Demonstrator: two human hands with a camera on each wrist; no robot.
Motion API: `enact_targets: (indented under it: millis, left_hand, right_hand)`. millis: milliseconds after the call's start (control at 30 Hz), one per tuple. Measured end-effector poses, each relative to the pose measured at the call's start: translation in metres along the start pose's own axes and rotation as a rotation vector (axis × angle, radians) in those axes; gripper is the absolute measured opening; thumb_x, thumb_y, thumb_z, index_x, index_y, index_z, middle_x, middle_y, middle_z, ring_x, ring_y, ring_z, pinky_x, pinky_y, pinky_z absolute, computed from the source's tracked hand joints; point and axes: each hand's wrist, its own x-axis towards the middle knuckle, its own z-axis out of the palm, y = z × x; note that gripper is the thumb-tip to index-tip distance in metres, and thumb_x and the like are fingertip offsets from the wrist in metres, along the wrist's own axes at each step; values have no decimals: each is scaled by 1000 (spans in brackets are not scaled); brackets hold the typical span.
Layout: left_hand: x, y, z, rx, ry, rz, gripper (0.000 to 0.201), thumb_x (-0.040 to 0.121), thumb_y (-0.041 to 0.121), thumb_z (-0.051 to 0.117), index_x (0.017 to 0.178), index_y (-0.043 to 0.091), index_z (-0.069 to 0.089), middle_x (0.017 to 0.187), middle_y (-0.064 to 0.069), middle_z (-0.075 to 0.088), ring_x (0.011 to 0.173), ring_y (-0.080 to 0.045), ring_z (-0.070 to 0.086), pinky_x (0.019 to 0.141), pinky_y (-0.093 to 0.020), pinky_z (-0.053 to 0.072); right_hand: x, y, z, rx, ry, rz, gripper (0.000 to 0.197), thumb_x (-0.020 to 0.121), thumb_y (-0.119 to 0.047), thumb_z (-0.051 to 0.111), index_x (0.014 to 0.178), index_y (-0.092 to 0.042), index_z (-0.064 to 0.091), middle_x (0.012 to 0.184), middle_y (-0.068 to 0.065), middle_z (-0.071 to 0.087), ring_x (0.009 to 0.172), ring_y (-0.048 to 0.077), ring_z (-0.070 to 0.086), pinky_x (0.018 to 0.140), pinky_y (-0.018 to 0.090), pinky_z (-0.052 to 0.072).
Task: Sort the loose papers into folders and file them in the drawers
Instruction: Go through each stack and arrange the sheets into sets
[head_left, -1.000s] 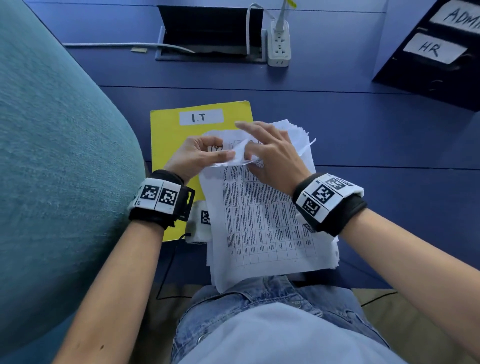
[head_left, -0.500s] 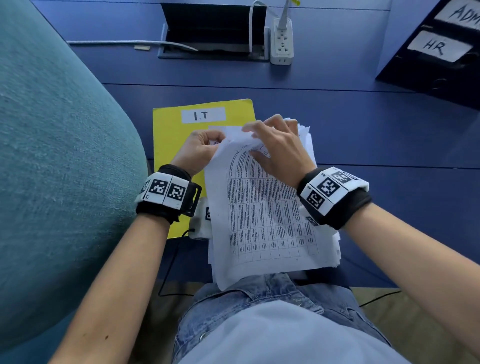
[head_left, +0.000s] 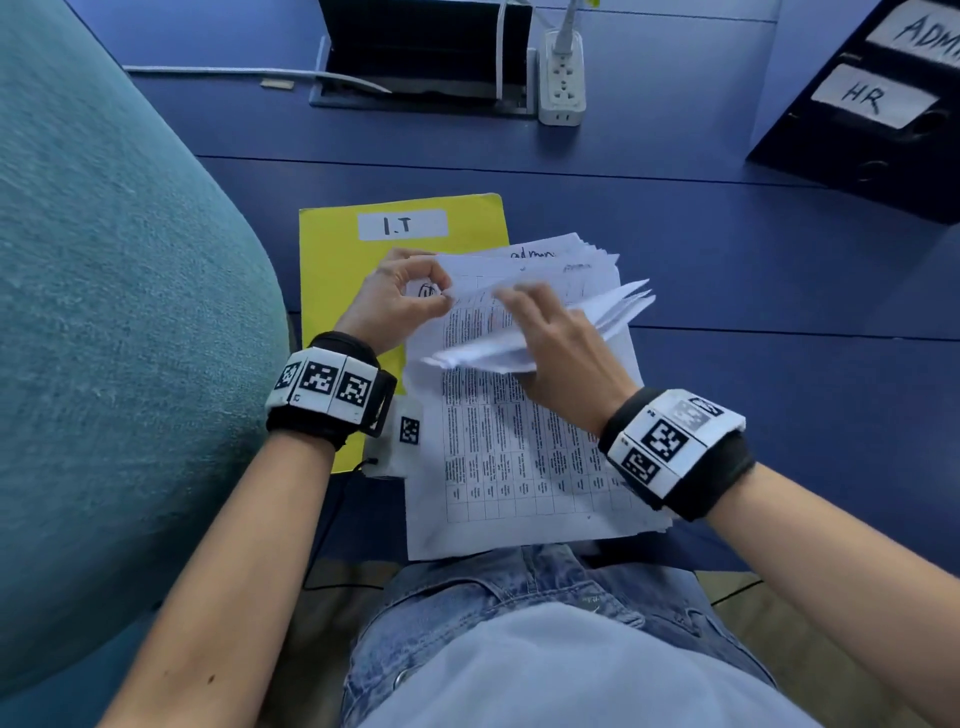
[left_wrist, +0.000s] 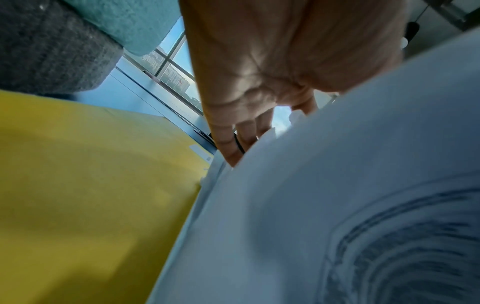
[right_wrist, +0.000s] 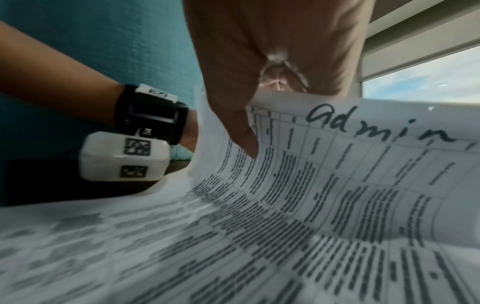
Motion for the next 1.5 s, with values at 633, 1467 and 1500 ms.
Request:
enact_targets:
  millis: [633,1467,1500]
  left_hand:
    - [17,-6,3,-414,267,-175,28,93,12,52,66,15,60,59,2,64,59,-17,58,61,-28,50]
    - [17,-15,3,-438,253,-225,30,96,15,49,67,13,55,57,9,63,54,-6,58,57,-24,50]
    - [18,-15,3,-441,264,-220,29,96,16,49,68,13,55,64,4,63,59,-10,57,59,-25,49]
  right_hand:
    - [-2,2,-4,-208,-158,56,50,68,-1,67,116,-10,57,100,6,66,91,26,62,93,42,34]
    - [5,-3,10,-348,304,-99,37,41,5,53,71,-11,66,90,13,62,96,26,47,81,36,27]
    - [-2,-7,10,-335,262,-110,40,40,5,53,74,-10,66,89,13,64,89,29,56,83,36,34]
